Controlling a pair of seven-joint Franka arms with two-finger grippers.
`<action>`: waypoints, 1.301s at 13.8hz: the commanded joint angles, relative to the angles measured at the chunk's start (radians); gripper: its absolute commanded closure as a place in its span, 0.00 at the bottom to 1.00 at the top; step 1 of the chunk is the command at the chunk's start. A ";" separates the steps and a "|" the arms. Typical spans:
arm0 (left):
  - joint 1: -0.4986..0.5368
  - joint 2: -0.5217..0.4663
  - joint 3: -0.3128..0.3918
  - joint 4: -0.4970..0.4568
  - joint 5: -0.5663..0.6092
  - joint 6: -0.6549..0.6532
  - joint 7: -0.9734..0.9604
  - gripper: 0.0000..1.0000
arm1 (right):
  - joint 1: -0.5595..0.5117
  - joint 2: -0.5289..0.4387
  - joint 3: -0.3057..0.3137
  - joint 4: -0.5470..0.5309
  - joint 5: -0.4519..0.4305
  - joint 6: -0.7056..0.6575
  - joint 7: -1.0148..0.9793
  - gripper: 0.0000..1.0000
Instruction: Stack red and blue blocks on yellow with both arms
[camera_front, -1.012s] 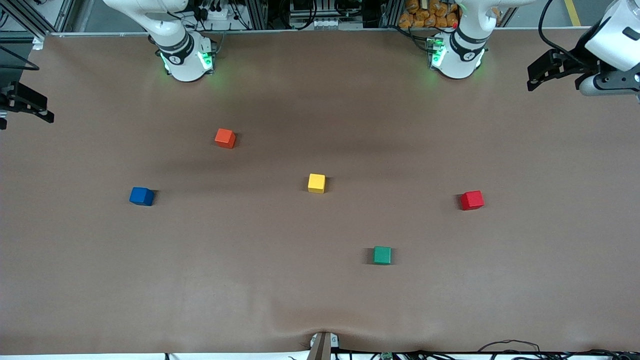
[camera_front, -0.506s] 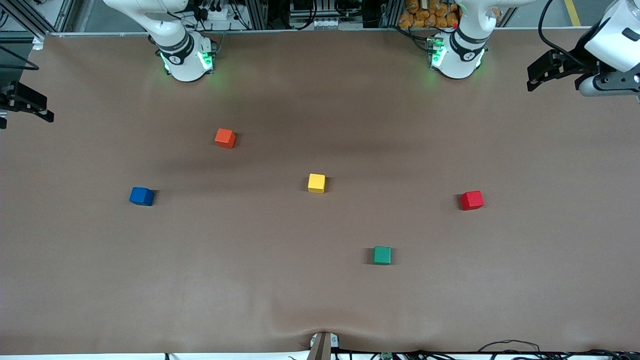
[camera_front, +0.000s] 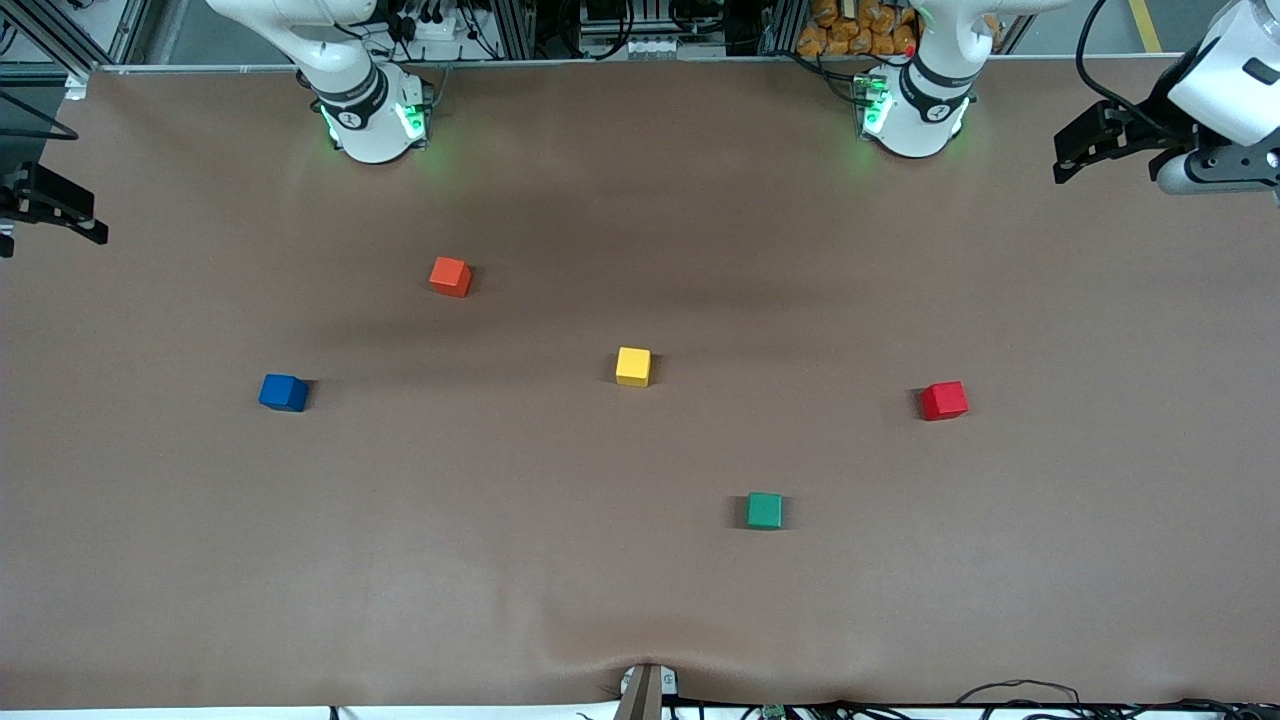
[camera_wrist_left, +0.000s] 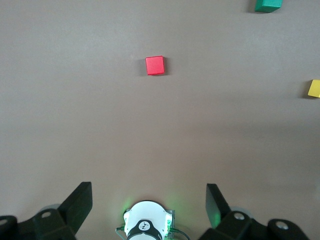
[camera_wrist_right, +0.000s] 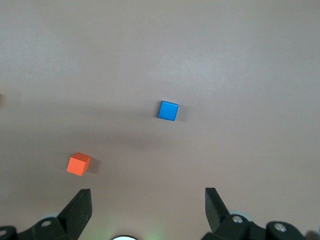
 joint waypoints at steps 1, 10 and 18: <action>0.001 0.018 -0.005 0.024 0.005 -0.022 -0.006 0.00 | -0.008 -0.020 0.007 -0.017 -0.015 -0.004 -0.009 0.00; -0.004 0.030 -0.007 0.025 0.006 -0.018 -0.008 0.00 | -0.007 -0.020 0.007 -0.017 -0.013 -0.005 -0.009 0.00; -0.004 0.031 -0.007 0.027 0.006 -0.017 -0.006 0.00 | -0.007 -0.020 0.007 -0.017 -0.015 -0.005 -0.009 0.00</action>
